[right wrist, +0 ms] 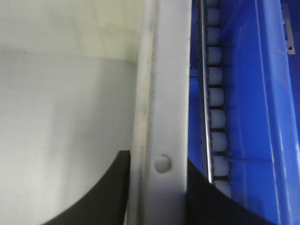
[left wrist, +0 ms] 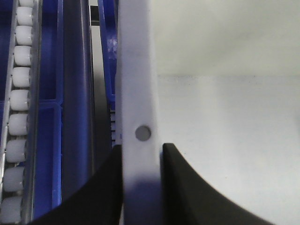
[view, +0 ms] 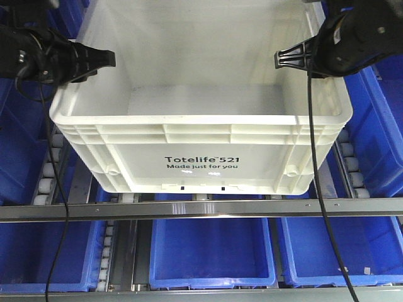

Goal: Move bin from left to right shelf
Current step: 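Lower the tote onto the roller lane with both grippers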

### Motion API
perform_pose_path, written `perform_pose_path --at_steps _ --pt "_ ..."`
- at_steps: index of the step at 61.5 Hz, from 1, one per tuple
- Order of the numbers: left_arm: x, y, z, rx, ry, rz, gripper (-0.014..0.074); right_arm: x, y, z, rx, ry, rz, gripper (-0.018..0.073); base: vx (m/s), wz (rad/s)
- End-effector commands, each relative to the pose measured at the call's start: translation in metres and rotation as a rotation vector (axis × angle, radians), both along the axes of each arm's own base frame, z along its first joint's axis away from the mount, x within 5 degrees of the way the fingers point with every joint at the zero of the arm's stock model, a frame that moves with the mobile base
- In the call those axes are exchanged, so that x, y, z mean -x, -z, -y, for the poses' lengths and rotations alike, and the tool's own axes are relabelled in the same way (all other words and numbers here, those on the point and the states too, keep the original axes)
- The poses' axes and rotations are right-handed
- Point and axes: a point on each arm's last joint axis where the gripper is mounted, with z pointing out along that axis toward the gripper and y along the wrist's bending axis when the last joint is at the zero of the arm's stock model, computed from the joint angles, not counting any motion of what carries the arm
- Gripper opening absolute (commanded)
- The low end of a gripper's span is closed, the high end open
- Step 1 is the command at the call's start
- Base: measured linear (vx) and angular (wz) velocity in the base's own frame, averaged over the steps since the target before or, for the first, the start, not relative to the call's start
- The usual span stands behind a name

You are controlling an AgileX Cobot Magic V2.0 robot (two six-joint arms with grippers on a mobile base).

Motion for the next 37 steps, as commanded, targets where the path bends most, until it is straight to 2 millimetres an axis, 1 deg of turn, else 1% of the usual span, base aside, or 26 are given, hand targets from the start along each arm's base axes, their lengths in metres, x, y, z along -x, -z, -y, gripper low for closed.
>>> perform_pose_path --at_steps 1,7,11,15,18,20,25,31,34,37 --pt "-0.005 -0.042 0.004 0.057 0.028 0.278 0.0082 -0.013 -0.024 0.008 0.127 -0.032 0.189 0.0066 0.0 0.0" --pt "-0.01 -0.037 0.005 0.057 0.028 0.275 0.0082 -0.023 -0.01 0.007 0.133 0.013 0.182 0.007 0.0 0.0" --pt "-0.011 -0.033 0.006 0.053 0.029 0.263 0.0083 -0.027 -0.004 0.006 0.118 0.035 0.18 0.0079 0.0 0.0" --pt "-0.011 -0.033 0.006 0.05 0.029 0.258 0.0094 -0.03 0.001 0.004 0.109 0.036 0.169 0.0109 0.0 0.0" --pt "-0.011 -0.033 0.006 0.05 0.029 0.258 0.0121 -0.031 0.003 0.003 0.104 0.037 0.162 0.0146 0.0 0.0" --pt "-0.011 -0.033 0.006 0.05 0.029 0.257 0.0151 -0.032 0.004 0.003 0.104 0.036 0.16 0.0174 0.0 0.0" --pt "-0.011 -0.032 0.006 0.047 0.029 0.247 0.0244 -0.032 0.004 0.002 0.105 0.029 0.161 0.0281 0.0 0.0" --pt "-0.01 -0.031 0.005 0.042 0.028 0.232 0.0384 -0.032 0.002 0.001 0.1 0.016 0.175 0.042 0.0 0.0" --pt "-0.008 -0.032 0.005 0.039 0.028 0.222 0.046 -0.03 -0.002 0.002 0.097 0.008 0.191 0.048 0.0 0.0" --pt "-0.006 -0.034 0.004 0.037 0.028 0.218 0.0509 -0.028 -0.007 0.002 0.092 0.003 0.205 0.0526 0.0 0.0"
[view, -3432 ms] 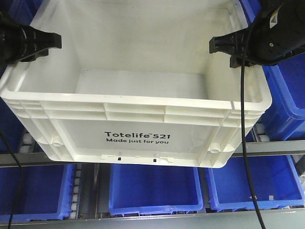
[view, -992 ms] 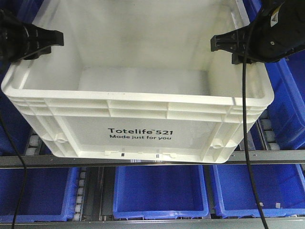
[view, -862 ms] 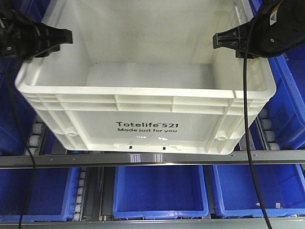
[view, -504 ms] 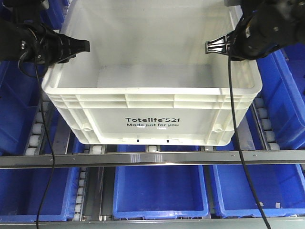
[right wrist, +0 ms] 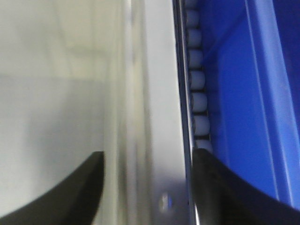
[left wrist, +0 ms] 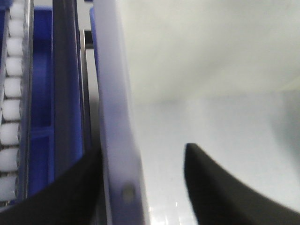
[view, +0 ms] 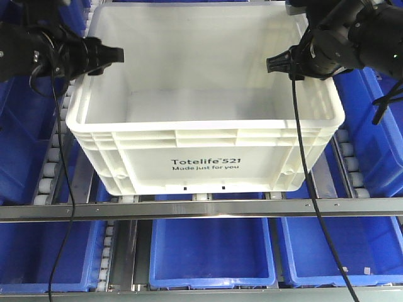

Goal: Move bin from left to right shelf
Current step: 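Lower the tote onto the roller lane with both grippers, then open both grippers and lift them off the tote rims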

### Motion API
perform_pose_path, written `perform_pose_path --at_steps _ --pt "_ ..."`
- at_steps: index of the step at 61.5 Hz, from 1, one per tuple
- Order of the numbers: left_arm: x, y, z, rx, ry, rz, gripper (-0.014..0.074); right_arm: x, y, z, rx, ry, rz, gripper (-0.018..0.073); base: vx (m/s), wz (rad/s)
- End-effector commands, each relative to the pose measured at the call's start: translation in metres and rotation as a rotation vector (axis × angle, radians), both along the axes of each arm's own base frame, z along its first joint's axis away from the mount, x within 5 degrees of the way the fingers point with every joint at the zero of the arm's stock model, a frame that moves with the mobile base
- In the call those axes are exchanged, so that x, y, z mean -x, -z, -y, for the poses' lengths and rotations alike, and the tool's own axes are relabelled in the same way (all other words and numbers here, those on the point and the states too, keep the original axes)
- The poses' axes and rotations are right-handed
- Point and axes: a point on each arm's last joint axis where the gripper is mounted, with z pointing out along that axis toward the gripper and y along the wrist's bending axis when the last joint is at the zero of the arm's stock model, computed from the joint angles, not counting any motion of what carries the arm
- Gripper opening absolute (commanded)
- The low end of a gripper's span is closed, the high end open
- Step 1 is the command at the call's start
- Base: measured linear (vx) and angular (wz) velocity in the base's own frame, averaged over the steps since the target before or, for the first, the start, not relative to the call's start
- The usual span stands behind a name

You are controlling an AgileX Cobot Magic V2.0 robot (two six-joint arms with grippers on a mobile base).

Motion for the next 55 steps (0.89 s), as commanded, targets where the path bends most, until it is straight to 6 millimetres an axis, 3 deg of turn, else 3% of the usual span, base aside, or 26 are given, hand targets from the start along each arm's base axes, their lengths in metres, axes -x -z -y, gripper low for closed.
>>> perform_pose_path --at_steps 1,8,21,33,42,55 --pt "0.008 -0.037 0.0 0.047 0.009 0.138 0.0524 0.006 -0.039 0.006 0.0 -0.038 0.141 0.0537 0.0 0.0" --pt "0.019 -0.049 -0.003 0.046 0.01 0.15 0.0598 0.019 -0.057 0.007 -0.032 -0.074 0.155 0.0582 0.0 0.0" --pt "0.053 -0.072 -0.015 -0.023 0.045 0.138 0.0587 0.06 -0.07 0.014 -0.085 -0.163 0.206 0.0575 0.0 0.0" --pt "0.098 -0.063 -0.029 -0.064 0.072 0.128 0.0578 0.124 -0.073 0.037 -0.079 -0.21 0.249 0.0575 0.0 0.0" --pt "0.143 -0.053 -0.039 -0.062 0.114 0.117 0.0578 0.18 -0.074 0.053 -0.12 -0.256 0.288 0.0575 0.0 0.0" --pt "0.198 -0.04 -0.05 -0.1 0.22 0.106 0.0578 0.25 -0.059 0.072 -0.155 -0.339 0.287 0.0575 0.0 0.0"
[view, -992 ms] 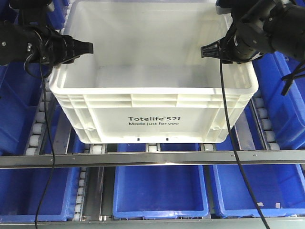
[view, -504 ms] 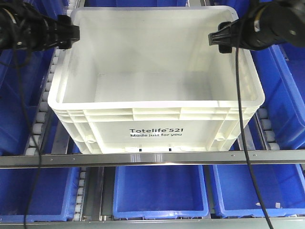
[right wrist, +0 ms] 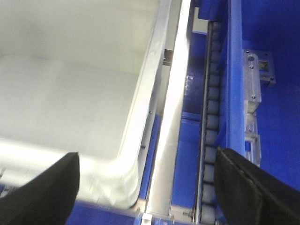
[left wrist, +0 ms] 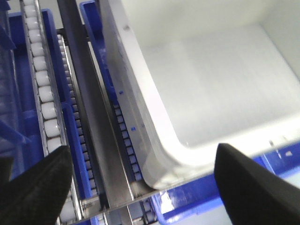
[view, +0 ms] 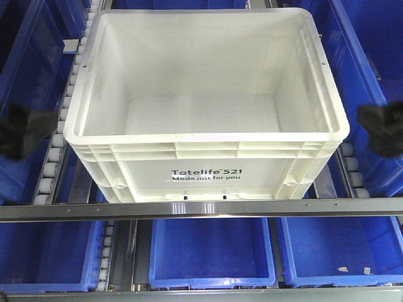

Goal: Move bin from left to right shelf
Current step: 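Open both grippers and lift them off the tote rims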

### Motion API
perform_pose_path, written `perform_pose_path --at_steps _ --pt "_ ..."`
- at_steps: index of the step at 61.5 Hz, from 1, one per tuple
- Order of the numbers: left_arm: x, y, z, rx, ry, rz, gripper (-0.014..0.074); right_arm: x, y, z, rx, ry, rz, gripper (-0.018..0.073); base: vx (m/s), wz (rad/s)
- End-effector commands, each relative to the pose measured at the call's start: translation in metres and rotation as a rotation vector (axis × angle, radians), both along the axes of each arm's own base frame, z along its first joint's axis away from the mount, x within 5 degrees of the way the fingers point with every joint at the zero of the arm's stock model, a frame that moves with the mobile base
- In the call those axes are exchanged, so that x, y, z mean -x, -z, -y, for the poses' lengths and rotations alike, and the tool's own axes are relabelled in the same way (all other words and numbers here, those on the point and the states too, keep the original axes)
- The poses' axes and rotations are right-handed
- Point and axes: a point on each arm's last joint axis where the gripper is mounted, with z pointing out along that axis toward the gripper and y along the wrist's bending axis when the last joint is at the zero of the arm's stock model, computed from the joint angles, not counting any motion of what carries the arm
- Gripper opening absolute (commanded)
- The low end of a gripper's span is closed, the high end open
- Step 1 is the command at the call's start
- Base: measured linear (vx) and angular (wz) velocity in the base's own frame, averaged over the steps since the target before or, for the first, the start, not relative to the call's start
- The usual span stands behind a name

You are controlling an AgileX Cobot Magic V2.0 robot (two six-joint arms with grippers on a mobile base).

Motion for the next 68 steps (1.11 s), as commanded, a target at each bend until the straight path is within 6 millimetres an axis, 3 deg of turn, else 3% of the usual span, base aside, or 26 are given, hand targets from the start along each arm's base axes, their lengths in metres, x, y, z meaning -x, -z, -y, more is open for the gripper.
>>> perform_pose_path --at_steps 1,18,32,41,50,55,56,68 --pt "0.019 -0.009 -0.002 0.02 0.047 0.069 0.0578 0.021 -0.003 0.006 0.003 -0.041 0.054 0.0575 0.0 0.0" --pt "0.068 0.0 -0.01 0.01 0.146 0.075 0.0578 0.074 0.032 0.018 0.021 -0.146 -0.016 0.0575 0.0 0.0" --pt "0.075 0.009 -0.012 0.009 0.147 0.075 0.0556 0.086 0.04 0.022 0.01 -0.143 -0.026 0.0541 0.0 0.0" --pt "0.074 0.011 -0.012 0.008 0.146 0.072 0.0441 0.086 0.04 0.022 -0.001 -0.135 -0.032 0.0394 0.0 0.0" --pt "0.074 0.011 -0.012 0.008 0.146 0.072 0.0267 0.086 0.04 0.022 -0.001 -0.135 -0.033 0.0197 0.0 0.0" --pt "0.074 0.011 -0.012 0.008 0.146 0.072 0.0183 0.086 0.04 0.022 -0.001 -0.135 -0.033 0.0081 0.0 0.0" --pt "0.074 0.011 -0.012 0.009 0.145 0.073 0.0118 0.086 0.04 0.022 0.0 -0.135 -0.035 0.0001 0.0 0.0" --pt "0.074 0.011 -0.012 0.008 0.146 0.071 0.0001 0.088 0.043 0.022 -0.001 -0.131 -0.068 -0.0008 0.0 0.0"
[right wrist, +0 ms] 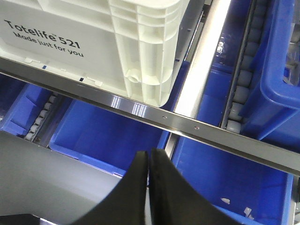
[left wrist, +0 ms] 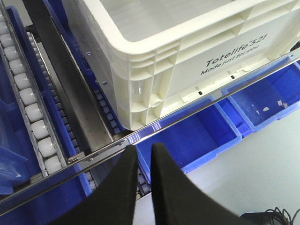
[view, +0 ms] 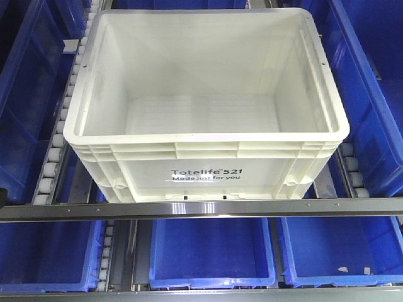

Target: Move bin from left to right shelf

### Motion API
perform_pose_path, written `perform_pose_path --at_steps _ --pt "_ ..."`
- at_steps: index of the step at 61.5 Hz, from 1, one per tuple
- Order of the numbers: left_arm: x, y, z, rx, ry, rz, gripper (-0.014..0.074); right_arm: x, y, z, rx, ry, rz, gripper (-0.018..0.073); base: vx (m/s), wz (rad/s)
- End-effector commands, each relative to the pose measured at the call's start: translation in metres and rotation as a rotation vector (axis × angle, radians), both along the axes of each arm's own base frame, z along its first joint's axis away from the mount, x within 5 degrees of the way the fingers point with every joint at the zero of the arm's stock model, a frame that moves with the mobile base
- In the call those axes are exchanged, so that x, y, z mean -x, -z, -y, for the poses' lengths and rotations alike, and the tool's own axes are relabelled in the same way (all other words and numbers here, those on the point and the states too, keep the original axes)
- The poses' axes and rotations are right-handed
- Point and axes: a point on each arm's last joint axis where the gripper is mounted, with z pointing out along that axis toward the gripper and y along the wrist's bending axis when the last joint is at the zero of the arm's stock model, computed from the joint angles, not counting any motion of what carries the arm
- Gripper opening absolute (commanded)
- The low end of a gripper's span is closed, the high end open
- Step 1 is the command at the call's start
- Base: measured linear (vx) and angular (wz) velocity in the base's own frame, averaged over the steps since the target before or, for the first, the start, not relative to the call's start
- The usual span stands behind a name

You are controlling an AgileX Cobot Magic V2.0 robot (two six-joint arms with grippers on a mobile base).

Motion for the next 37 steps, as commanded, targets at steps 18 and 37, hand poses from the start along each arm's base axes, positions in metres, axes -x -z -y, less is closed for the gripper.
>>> perform_pose_path --at_steps 18,37 --pt "-0.003 -0.011 0.002 0.043 -0.001 0.064 -0.001 -0.003 -0.01 -0.001 -0.017 0.007 0.059 -0.0007 0.0 0.0" --pt "0.015 0.001 -0.025 -0.032 -0.196 0.355 -0.0009 -0.003 -0.01 -0.001 -0.017 0.007 0.059 -0.0007 0.0 0.0"
